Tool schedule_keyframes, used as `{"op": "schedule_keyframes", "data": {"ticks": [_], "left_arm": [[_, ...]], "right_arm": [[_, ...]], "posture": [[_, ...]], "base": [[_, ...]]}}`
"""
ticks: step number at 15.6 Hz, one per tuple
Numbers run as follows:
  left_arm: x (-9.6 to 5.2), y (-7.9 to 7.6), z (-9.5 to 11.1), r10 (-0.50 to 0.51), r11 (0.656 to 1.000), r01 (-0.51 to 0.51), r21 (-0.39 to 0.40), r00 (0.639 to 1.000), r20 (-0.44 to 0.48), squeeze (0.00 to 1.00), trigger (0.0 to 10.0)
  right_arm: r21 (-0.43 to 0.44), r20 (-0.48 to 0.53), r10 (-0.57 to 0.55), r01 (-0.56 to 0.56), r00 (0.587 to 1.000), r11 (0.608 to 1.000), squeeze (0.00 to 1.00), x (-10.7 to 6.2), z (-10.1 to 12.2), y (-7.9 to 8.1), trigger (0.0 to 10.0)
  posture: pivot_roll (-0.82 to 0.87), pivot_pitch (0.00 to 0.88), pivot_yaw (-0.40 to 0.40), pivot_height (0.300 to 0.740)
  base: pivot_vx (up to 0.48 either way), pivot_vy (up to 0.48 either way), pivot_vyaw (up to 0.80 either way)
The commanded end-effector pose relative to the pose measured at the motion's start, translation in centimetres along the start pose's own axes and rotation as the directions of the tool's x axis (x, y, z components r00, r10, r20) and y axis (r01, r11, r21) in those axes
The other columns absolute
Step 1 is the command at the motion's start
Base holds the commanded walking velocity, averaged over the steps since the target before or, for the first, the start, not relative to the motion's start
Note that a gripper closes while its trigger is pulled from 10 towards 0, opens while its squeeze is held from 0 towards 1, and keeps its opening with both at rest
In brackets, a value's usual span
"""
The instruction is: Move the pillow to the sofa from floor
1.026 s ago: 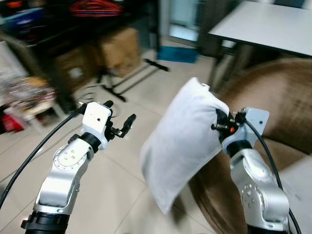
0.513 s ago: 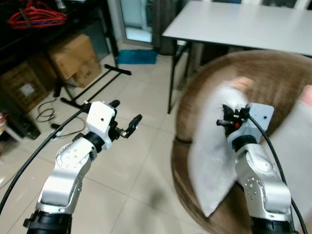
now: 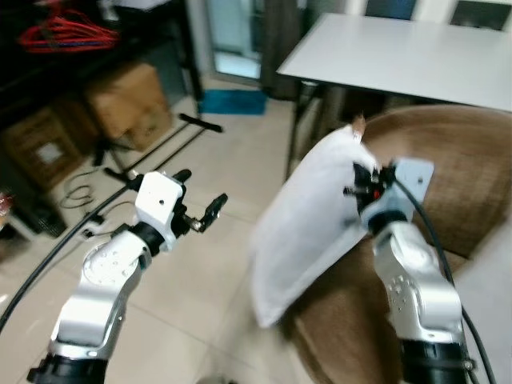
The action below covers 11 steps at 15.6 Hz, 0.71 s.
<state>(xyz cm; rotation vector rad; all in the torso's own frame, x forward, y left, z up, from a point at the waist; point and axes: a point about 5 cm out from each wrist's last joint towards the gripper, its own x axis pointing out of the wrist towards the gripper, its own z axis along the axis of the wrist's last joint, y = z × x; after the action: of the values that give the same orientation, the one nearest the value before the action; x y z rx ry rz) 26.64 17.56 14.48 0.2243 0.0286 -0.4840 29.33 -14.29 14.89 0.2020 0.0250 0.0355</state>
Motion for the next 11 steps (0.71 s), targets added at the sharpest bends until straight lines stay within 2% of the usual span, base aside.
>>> {"op": "schedule_keyframes", "data": {"ticks": [1, 3, 6, 7, 9, 11], "left_arm": [[0.2, -0.2, 0.3, -0.025, 1.0, 0.025, 0.004, 1.0, 0.003, 0.0, 10.0], [0.2, -0.5, 0.2, -0.04, 0.999, 0.04, 0.011, 0.999, -0.005, 0.0, 10.0], [0.0, -0.8, 0.2, -0.057, 0.998, 0.057, 0.0, 0.998, 0.002, 0.0, 10.0], [-0.1, -0.9, 0.2, -0.06, 0.998, 0.06, 0.0, 0.998, 0.001, 0.0, 10.0], [-0.3, -1.0, 0.2, -0.069, 0.998, 0.069, 0.0, 0.998, 0.0, 0.0, 10.0], [-0.3, -1.0, 0.3, -0.072, 0.997, 0.072, 0.0, 0.997, 0.001, 0.0, 10.0]], "right_arm": [[-0.022, 0.057, 0.011, -0.01, 0.998, 1.0, 0.0, 0.1, 1.2, 0.1, 10.0], [-0.019, 0.046, 0.007, -0.007, 0.999, 1.0, 0.0, 0.1, 1.1, 0.1, 10.0], [0.006, 0.035, 0.053, -0.053, 0.998, 0.999, 0.0, -0.2, 1.6, -0.3, 10.0], [-0.003, 0.04, 0.074, -0.074, 0.996, 0.997, 0.0, -0.4, 1.9, -0.5, 10.0], [0.015, 0.091, 0.112, -0.114, 0.99, 0.993, 0.0, -0.8, 4.1, -2.1, 10.0], [0.017, 0.112, 0.107, -0.11, 0.988, 0.994, 0.0, -0.8, 4.7, -2.6, 10.0]], "posture": [[-0.05, 0.0, 0.072, 0.74], [-0.05, 0.0, 0.072, 0.74], [-0.04, 0.0, 0.064, 0.74], [-0.03, 0.0, 0.061, 0.74], [-0.03, 0.0, 0.064, 0.74], [-0.03, 0.0, 0.064, 0.74]], "base": [[0.266, 0.0, 0.0], [0.133, 0.0, 0.0], [0.0, 0.0, -0.72], [0.0, 0.0, 0.0], [0.0, 0.0, 0.0], [0.0, 0.0, 0.0]]}}
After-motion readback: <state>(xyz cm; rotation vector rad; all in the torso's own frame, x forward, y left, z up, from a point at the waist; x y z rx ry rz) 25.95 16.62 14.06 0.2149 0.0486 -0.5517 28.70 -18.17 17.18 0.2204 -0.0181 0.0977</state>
